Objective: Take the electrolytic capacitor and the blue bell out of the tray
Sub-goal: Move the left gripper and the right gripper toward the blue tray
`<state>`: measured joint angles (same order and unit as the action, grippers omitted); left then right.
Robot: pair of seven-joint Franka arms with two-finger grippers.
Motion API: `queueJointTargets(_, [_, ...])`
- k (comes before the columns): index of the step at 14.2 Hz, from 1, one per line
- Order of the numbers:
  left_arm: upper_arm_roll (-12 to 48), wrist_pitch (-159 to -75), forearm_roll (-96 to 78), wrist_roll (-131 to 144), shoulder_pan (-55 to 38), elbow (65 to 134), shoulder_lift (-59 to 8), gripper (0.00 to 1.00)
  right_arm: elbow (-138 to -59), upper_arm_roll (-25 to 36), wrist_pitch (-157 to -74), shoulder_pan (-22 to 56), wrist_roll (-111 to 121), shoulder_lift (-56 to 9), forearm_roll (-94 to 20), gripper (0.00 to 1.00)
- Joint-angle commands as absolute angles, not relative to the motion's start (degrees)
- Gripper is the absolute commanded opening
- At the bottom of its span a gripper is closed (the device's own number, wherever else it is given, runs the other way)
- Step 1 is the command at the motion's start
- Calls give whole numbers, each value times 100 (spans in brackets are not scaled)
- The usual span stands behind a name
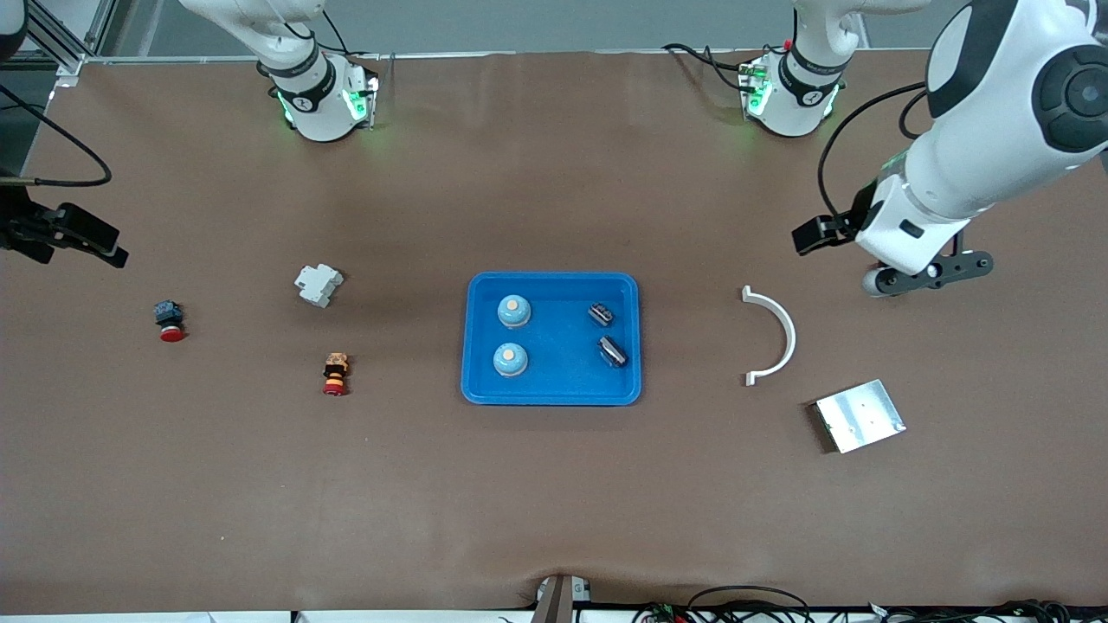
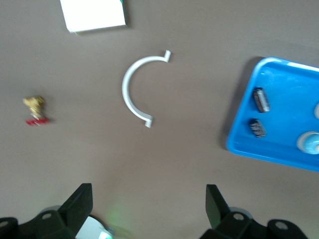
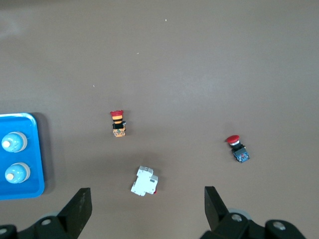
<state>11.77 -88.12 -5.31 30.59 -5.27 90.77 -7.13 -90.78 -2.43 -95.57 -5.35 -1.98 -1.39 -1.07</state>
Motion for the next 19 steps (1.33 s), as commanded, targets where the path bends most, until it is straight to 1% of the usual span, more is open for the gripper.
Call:
queueJointTargets(1, [1169, -8719, -826, 3802, -781, 8947, -887, 100, -9273, -281, -9843, -545, -281, -79, -105, 100])
queueJointTargets(4, [1169, -8762, -914, 4421, -948, 8947, -1194, 100, -9255, -281, -9818, -536, -281, -44, -105, 100])
queueJointTargets(6, [1169, -9016, -1036, 4683, -1046, 8878, -1405, 100, -9246, -307, -9677, -484, -272, -35, -105, 100])
queueJointTargets(8, [1160, -9122, -985, 5201, -1316, 8851, -1695, 100, -9255, -308, -9554, -265, -316, 44, -105, 100])
queueJointTargets(9, [1151, -9323, -976, 5264, -1449, 8824, -1844, 100, -9281, -308, -9493, -133, -490, 61, -105, 100])
queueJointTargets(12, [1151, -9851, -967, 5352, -1599, 8789, -2205, 100, -9299, -316, -9177, 499, -1972, 62, -105, 100])
queueJointTargets(13, [1151, -10148, -949, 5683, -1643, 8789, -2319, 100, -9429, -316, -9228, 771, -2308, 35, -105, 100])
queueJointTargets(15, [1160, -10396, -967, 6124, -1678, 8789, -2504, 100, -9605, -316, -9351, 948, -2521, 18, -254, 100])
queueJointTargets(17, [1151, -10817, -949, 6799, -1863, 8789, -2680, 100, -9956, -316, -9737, 1019, -2907, 26, -657, 100])
queueJointTargets(19, [1151, -11108, -940, 7214, -1916, 8780, -2856, 100, -10177, -325, -9590, 1325, -3049, 297, -721, 100])
